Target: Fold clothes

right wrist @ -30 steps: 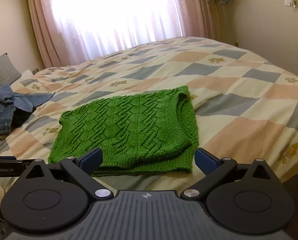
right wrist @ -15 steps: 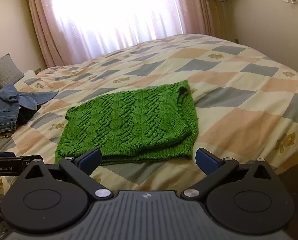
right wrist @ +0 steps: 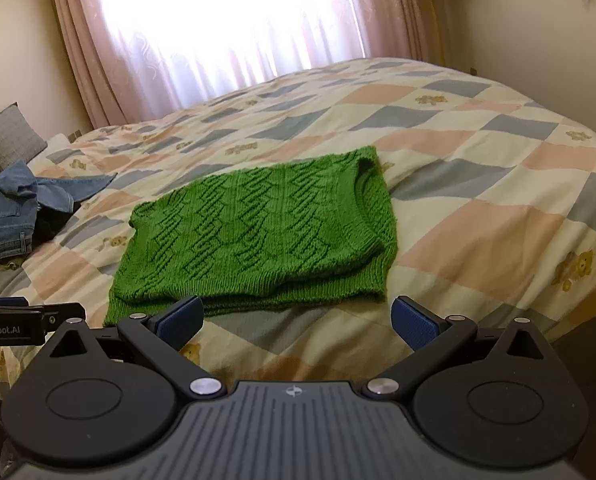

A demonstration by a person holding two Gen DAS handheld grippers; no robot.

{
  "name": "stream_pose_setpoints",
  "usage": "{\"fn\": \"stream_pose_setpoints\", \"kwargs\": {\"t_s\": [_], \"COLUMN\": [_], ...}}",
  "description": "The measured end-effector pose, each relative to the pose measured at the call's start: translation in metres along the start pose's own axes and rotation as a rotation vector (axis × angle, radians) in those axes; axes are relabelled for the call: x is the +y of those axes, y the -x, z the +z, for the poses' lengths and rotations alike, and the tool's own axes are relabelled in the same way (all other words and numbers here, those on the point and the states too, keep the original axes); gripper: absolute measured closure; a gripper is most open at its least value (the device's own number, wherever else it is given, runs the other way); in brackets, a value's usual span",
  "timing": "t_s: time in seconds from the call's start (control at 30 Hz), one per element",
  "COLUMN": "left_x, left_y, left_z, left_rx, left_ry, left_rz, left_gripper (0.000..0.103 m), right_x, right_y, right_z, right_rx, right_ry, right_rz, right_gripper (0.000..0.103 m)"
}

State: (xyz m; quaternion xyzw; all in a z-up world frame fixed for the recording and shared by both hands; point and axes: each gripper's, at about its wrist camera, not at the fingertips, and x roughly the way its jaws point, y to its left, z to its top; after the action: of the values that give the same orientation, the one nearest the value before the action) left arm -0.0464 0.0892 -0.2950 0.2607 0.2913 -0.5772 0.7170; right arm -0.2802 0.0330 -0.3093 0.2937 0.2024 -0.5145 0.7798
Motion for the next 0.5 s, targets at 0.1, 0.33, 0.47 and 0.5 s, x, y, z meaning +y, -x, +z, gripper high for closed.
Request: {"fn": "stream_pose_setpoints", "kwargs": {"t_s": [0.1,0.33,0.47,0.5], "left_x": [0.000,0.000,0.002,0.002], "left_y": [-0.003,-0.016,-0.025,-0.027], "left_z": [-0.001,-0.002,-0.003,-0.004], "left_rx": [0.012,0.043,0.065,0.070], "left_ry": [0.000,0.001,0.002,0.002], "left_rz": [-0.005,-0.013,-0.014,-0.013], "left_gripper": [0.001,0.001,0.001,0.001], "right_x": [0.000,-0.001,0.000,0.001], "right_y": [-0.002,-0.011,-0.018,-0.020], "right_z": [-0.001,-0.004,-0.004,-0.004], "right_rx": [0.008,0.035,0.048,0.051], "right_ry": [0.000,-0.007,-0.003,0.001], "right_rz": [0.001,-0.006,-0.021,-0.031], "right_gripper": [0.000,0.000,0.000,0.000]}}
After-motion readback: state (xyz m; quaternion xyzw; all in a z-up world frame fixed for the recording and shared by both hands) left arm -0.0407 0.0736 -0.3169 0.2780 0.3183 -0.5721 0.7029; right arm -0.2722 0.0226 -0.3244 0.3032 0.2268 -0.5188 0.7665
